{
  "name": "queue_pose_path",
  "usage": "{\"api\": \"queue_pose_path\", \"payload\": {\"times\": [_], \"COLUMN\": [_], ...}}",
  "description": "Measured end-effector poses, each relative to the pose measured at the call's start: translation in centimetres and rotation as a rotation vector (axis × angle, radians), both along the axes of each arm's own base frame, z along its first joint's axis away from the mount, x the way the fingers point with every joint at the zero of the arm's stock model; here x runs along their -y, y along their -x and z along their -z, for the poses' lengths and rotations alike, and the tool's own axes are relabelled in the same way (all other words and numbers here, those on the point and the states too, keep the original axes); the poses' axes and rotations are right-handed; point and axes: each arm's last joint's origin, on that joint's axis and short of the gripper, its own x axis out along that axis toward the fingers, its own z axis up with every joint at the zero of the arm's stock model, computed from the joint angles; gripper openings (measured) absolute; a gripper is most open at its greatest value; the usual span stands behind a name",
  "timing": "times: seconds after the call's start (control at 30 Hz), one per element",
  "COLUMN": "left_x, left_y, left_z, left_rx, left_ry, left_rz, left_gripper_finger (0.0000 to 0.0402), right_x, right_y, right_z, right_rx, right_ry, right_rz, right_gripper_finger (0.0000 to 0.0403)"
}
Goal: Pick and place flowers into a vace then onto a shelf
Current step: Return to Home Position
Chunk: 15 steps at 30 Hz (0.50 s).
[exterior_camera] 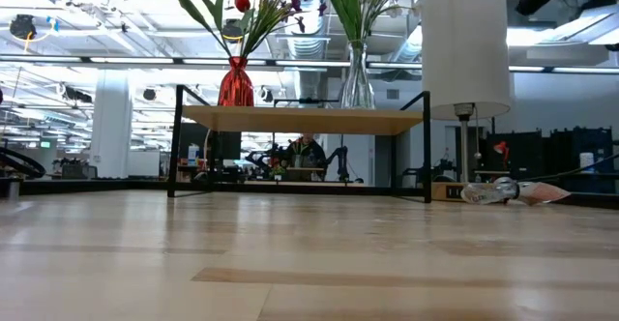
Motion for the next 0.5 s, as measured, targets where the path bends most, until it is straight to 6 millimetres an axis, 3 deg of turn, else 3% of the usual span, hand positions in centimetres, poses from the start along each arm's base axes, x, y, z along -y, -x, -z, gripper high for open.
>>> {"api": "queue_pose_path", "payload": {"times": [0.5], "left_x": [0.3], "left_y": [-3.6], "left_z": [4.5], "left_rx": [-0.102], "left_ry": [0.109], "left_rz": [0.046], "left_gripper_finger": [0.0000], "right_x": [0.1], "right_y": [0.4], "right_z": [5.0], "right_rx": [0.118], "right_ry": [-0.073], "right_rz": [-0.018], "right_gripper_finger": [0.0000]}}
